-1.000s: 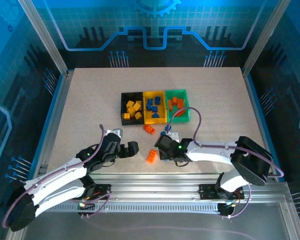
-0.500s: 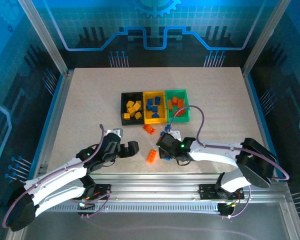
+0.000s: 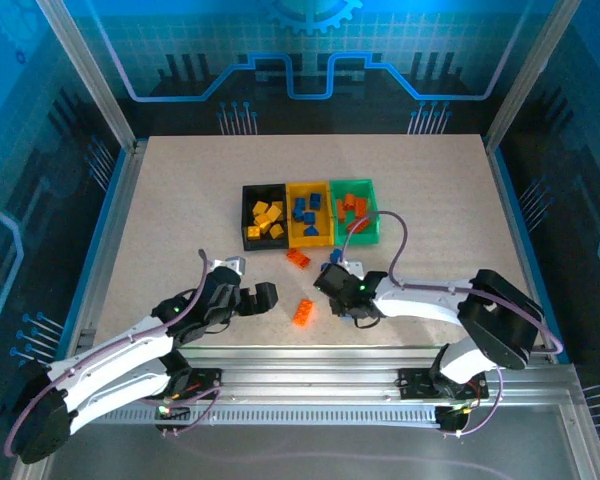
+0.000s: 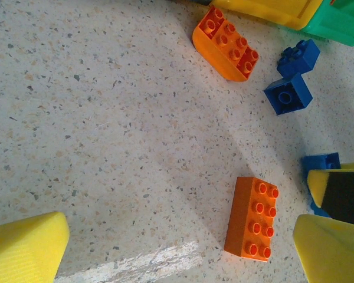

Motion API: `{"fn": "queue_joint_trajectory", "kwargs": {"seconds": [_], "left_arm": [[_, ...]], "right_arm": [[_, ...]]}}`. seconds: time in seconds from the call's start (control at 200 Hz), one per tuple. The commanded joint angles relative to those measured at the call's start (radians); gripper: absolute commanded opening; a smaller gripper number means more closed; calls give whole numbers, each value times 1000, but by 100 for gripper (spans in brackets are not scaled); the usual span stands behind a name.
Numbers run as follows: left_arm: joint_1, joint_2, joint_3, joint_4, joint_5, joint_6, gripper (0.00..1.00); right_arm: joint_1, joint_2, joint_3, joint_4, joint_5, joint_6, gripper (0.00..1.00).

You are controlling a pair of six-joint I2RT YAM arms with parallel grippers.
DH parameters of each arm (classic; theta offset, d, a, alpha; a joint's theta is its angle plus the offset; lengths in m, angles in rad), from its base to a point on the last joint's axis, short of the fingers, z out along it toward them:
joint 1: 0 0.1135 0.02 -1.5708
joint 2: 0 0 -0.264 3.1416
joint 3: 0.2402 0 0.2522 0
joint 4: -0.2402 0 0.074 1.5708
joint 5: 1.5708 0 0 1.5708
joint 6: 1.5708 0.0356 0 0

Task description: Sort the legos into containers by color

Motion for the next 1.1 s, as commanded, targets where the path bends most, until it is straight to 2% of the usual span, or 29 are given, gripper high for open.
{"fn": "queue_joint_trajectory", "kwargs": {"seconds": [0.0, 0.105, 0.21, 0.375, 0.545, 0.715, 0.926, 1.001, 1.096], "left_arm": [[-5, -6, -3, 3, 14, 21, 99], [-4, -6, 7, -10, 5, 25, 99], [-4, -3, 13, -7, 1, 21, 99], [-3, 10, 20, -7, 13, 17, 99], [-4, 32, 34, -13, 38, 30, 99], [-5, 78, 55, -2, 63, 54, 99], [-12, 208, 103, 33, 118, 97, 99], [-29, 258, 126, 47, 121, 112, 99], [-65, 330, 168, 49, 109, 136, 97]], "right_arm": [[-20, -86, 28, -19, 30, -77, 35], [-64, -115, 118, -21, 9, -188, 35], [-123, -54, 263, -13, -33, -269, 36], [-188, 182, 527, -32, -34, -336, 37], [-271, 463, 827, -138, 6, -338, 38], [-295, 627, 1006, -191, -13, -349, 43], [-295, 633, 1055, -198, -25, -351, 65], [-292, 572, 1013, -176, -24, -351, 73], [-290, 443, 887, -116, -20, -337, 77]]}}
